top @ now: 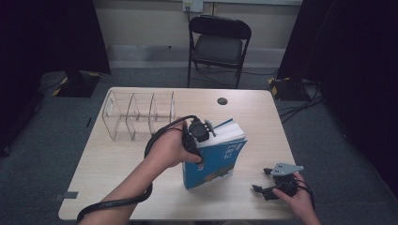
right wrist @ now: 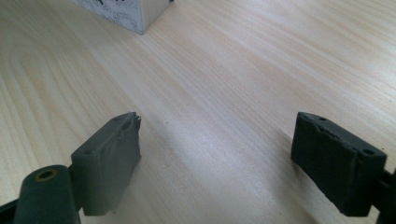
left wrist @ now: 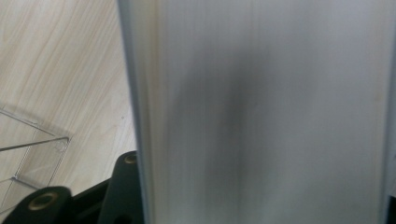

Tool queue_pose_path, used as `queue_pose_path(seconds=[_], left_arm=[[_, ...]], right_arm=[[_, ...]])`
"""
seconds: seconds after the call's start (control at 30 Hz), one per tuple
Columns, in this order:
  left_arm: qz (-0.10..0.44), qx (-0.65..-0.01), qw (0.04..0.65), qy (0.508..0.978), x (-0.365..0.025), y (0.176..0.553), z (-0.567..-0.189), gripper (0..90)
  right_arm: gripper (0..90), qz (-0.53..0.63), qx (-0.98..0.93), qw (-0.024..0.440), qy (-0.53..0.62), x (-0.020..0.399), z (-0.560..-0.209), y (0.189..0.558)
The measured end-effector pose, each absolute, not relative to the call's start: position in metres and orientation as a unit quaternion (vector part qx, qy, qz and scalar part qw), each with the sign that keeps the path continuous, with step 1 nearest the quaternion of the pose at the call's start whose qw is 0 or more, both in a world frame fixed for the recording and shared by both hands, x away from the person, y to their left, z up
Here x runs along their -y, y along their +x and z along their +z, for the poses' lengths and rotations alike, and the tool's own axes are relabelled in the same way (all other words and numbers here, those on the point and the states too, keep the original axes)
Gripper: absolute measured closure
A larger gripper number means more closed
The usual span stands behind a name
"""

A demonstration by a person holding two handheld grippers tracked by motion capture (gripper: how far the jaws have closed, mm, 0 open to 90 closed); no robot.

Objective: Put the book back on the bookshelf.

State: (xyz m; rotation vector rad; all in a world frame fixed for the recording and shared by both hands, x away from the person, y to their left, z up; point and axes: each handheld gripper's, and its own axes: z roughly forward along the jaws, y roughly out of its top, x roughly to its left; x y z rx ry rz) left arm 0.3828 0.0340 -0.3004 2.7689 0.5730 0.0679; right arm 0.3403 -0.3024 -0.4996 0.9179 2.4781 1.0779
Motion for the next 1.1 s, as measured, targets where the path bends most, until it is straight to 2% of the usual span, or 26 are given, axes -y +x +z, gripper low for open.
queue_pose_path(seconds=[0.13, 0.23, 0.33, 0.63, 1.1], left_arm=[[0.020, -0.207, 0.160, 0.965, -0.035, 0.383, -0.301, 50.0], [0.021, -0.206, 0.154, 0.966, -0.033, 0.382, -0.301, 57.9], [0.018, -0.209, 0.153, 0.966, -0.032, 0.378, -0.300, 60.5], [0.014, -0.226, 0.161, 0.961, -0.035, 0.372, -0.298, 61.8], [0.003, -0.275, 0.172, 0.946, -0.065, 0.374, -0.279, 61.9]], right_arm=[[14.7, 0.374, -0.859, 0.143, 0.318, 0.302, -0.500, 0.340], [14.7, 0.374, -0.859, 0.143, 0.319, 0.302, -0.500, 0.340], [14.8, 0.375, -0.859, 0.142, 0.318, 0.302, -0.500, 0.340], [14.8, 0.375, -0.859, 0.143, 0.318, 0.302, -0.500, 0.341], [14.8, 0.376, -0.859, 0.142, 0.318, 0.302, -0.500, 0.341]])
